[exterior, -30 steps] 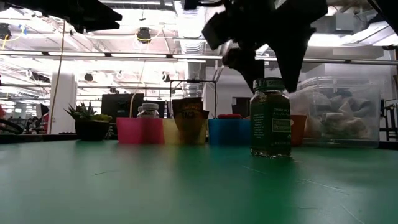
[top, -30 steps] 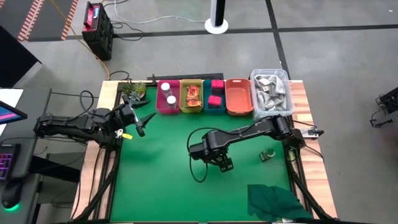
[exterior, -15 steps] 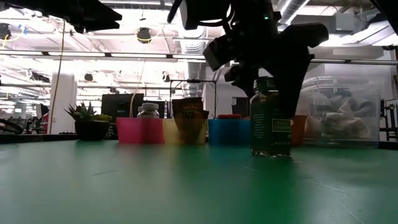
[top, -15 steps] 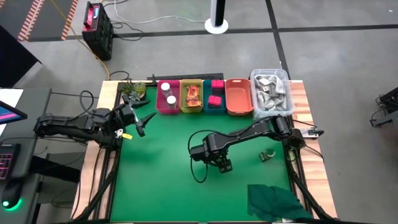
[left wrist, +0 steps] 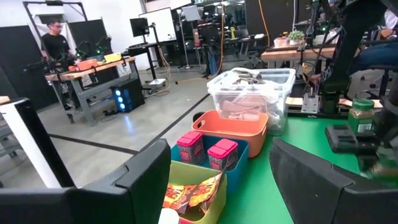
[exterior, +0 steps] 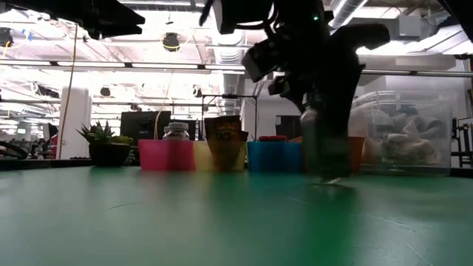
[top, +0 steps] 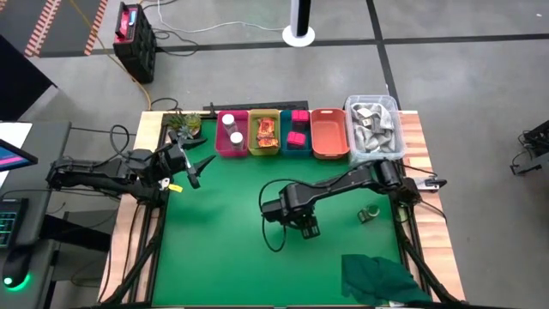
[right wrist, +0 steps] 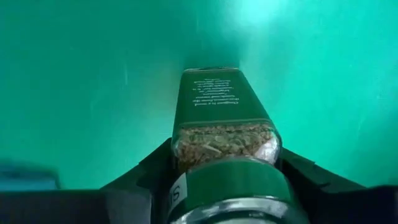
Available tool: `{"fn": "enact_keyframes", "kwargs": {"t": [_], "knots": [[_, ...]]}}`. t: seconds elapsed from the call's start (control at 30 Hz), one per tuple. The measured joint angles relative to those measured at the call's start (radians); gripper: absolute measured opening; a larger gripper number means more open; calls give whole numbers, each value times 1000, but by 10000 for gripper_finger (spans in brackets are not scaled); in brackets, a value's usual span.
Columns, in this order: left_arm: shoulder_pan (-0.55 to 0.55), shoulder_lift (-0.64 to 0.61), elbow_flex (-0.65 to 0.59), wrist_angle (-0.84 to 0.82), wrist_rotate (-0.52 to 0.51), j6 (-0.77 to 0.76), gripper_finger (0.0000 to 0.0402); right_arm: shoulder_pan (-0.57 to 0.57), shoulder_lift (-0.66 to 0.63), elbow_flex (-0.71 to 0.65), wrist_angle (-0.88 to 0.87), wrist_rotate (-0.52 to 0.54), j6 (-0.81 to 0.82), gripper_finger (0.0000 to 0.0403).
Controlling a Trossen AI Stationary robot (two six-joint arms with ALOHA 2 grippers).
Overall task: Sort spices by type
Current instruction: Put the left green seasoning bottle into the orange bin
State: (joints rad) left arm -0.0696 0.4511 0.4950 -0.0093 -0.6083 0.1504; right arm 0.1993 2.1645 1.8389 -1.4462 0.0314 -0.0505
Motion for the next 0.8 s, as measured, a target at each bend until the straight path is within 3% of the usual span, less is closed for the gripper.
{"fn": "enact_keyframes", "kwargs": {"t": [0.13,0.3,0.6,0.8], "knots": [[0,0,0,0,0,-1,259,-35,-7,61,-124,33,1,220],[0,0,0,1,0,-15,259,-112,-109,74,-127,79,2,220],[0,0,0,1,0,-20,259,-335,-309,66,-129,178,51,220],[0,0,0,1,-1,-16,259,-514,-368,66,-120,269,51,222]]}}
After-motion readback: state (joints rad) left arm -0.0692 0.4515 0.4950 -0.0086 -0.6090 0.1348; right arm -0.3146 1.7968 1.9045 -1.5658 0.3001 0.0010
